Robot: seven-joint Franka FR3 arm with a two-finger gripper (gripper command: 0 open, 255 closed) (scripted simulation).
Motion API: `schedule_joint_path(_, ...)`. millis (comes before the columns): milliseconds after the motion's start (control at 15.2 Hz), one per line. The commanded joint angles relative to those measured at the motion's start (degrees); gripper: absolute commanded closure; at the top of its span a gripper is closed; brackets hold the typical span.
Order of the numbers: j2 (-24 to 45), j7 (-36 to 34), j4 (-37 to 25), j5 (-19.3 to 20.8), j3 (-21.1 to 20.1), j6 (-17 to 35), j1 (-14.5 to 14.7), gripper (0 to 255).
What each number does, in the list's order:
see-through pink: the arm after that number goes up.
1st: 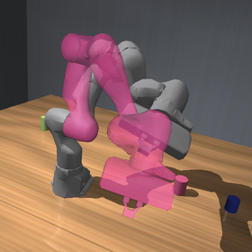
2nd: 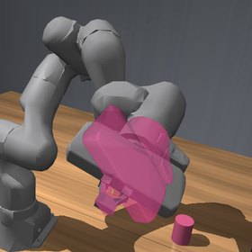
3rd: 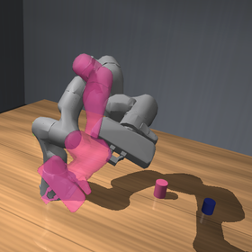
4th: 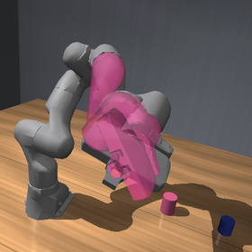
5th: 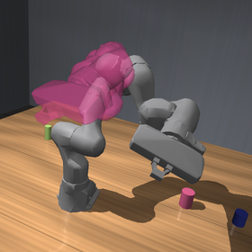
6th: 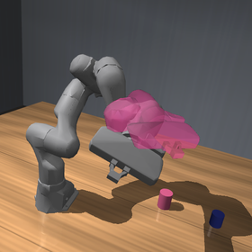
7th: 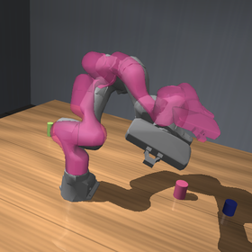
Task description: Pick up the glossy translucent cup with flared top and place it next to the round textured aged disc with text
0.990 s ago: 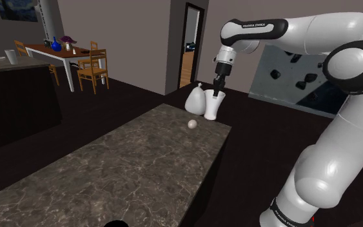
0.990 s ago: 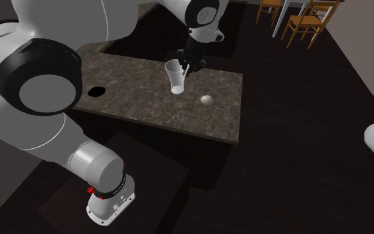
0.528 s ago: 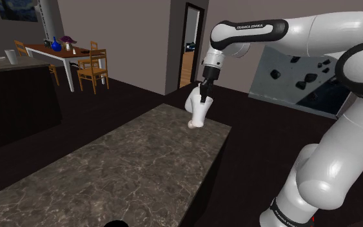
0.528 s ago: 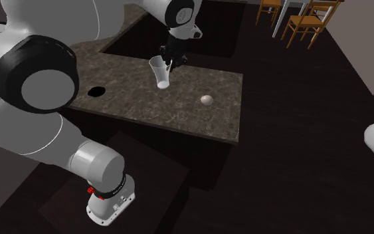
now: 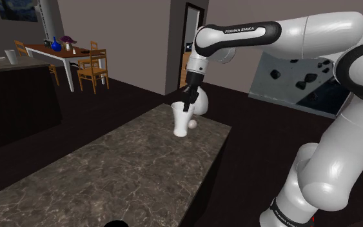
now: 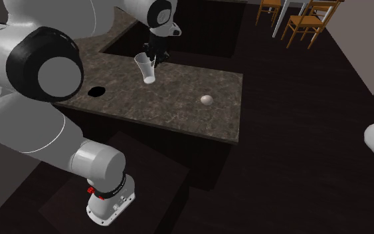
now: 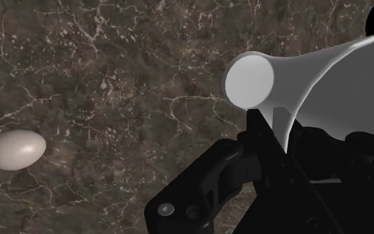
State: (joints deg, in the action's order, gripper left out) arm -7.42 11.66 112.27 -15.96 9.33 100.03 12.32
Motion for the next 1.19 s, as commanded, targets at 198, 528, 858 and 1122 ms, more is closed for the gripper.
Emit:
schedule_joint_path(198, 2.9, -5.5, -0.9, -1.4, -3.6, 3.8, 3.0, 255)
schedule_joint_path(528, 7.0, -10.9, -3.6, -2.3, -6.9, 6.9, 6.1, 255)
schedule_joint_path(858, 12.2, -16.3, -8.1, -2.5, -9.8, 9.4, 9.2, 255)
schedule_joint_path(1122, 17.3, -20.6, -13.0, -2.1, -11.8, 10.8, 11.7, 255)
